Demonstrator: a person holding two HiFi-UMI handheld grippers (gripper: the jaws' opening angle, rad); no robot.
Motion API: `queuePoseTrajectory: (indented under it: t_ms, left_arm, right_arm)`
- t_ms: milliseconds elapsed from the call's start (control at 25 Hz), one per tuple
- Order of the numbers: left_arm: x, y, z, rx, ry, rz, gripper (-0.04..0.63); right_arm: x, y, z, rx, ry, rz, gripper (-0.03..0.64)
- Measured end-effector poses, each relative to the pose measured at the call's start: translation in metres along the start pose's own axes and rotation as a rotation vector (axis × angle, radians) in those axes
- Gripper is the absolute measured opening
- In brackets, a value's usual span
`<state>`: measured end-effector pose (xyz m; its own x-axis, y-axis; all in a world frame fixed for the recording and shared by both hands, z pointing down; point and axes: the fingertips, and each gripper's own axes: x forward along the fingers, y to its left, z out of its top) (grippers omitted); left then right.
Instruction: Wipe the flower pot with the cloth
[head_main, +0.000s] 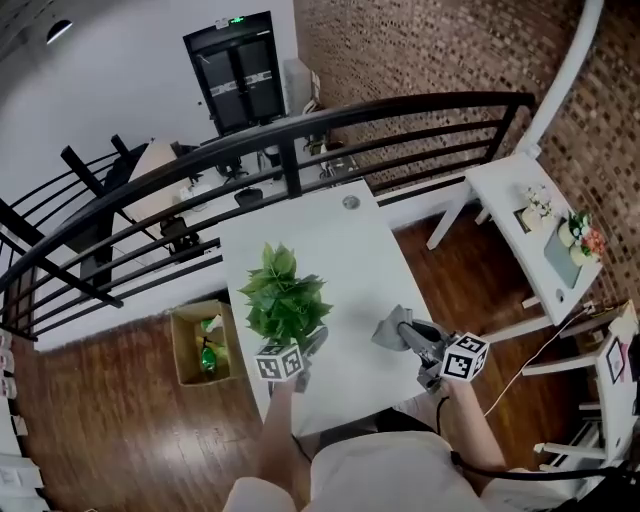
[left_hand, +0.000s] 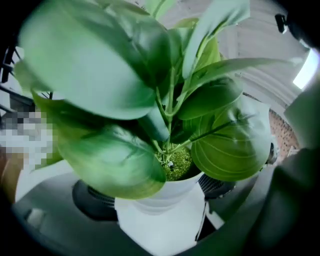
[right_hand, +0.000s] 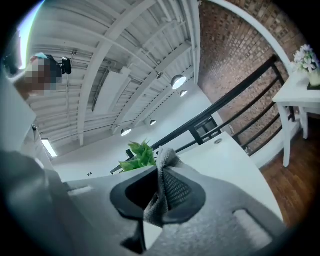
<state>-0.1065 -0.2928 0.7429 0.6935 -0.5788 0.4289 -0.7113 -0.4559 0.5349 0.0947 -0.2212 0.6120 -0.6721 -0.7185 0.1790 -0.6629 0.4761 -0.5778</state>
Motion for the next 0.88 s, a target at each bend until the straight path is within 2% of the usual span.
queuePoseTrajectory:
  t_ms: [80,240,320,440,520,560,600,640,760,880]
  left_arm:
    - [0.013,0.005,-0.009,0.079,0.009,0.051,0.518]
    - [0.033,0.016,-0.046,0.328,0.055,0.13,0.518]
    - [0.037,0.019,-0.057,0.403,0.06,0.154,0.518]
    - [0.044,0.021,-0.059,0.413,0.06,0.183,0.523]
    - [0.046,0.025,-0.067,0.434,0.108,0.203,0.514]
    - [0.043,0.026,-0.074,0.442,0.137,0.201,0.535]
    - [0.038,0.026,-0.081,0.429,0.152,0.19,0.561]
    - [0.031,0.024,-0.085,0.403,0.148,0.183,0.561]
    - [0.003,0.022,-0.079,0.314,0.056,0.215,0.554]
    - [-0.032,0.016,-0.06,0.265,-0.047,0.257,0.542]
  right_arm:
    - [-0.007,0.0,-0.005,-0.001,0.009,-0.015,0.014]
    - [-0.018,0.003,-0.018,-0.034,0.028,-0.027,0.014]
    - [-0.02,0.004,-0.017,-0.04,0.028,-0.036,0.014]
    - [-0.021,-0.002,-0.003,-0.032,0.02,-0.047,0.014]
    - [-0.022,-0.004,0.003,-0.028,0.017,-0.05,0.014]
    - [-0.022,-0.003,0.003,-0.027,0.013,-0.047,0.014]
    - [-0.021,0.0,0.003,-0.026,0.006,-0.047,0.014]
    - [-0.02,0.003,0.004,-0.028,-0.003,-0.049,0.014]
    - [-0.011,0.012,0.01,-0.045,-0.029,-0.049,0.014]
    - [0.001,0.032,0.012,-0.077,-0.047,-0.033,0.014]
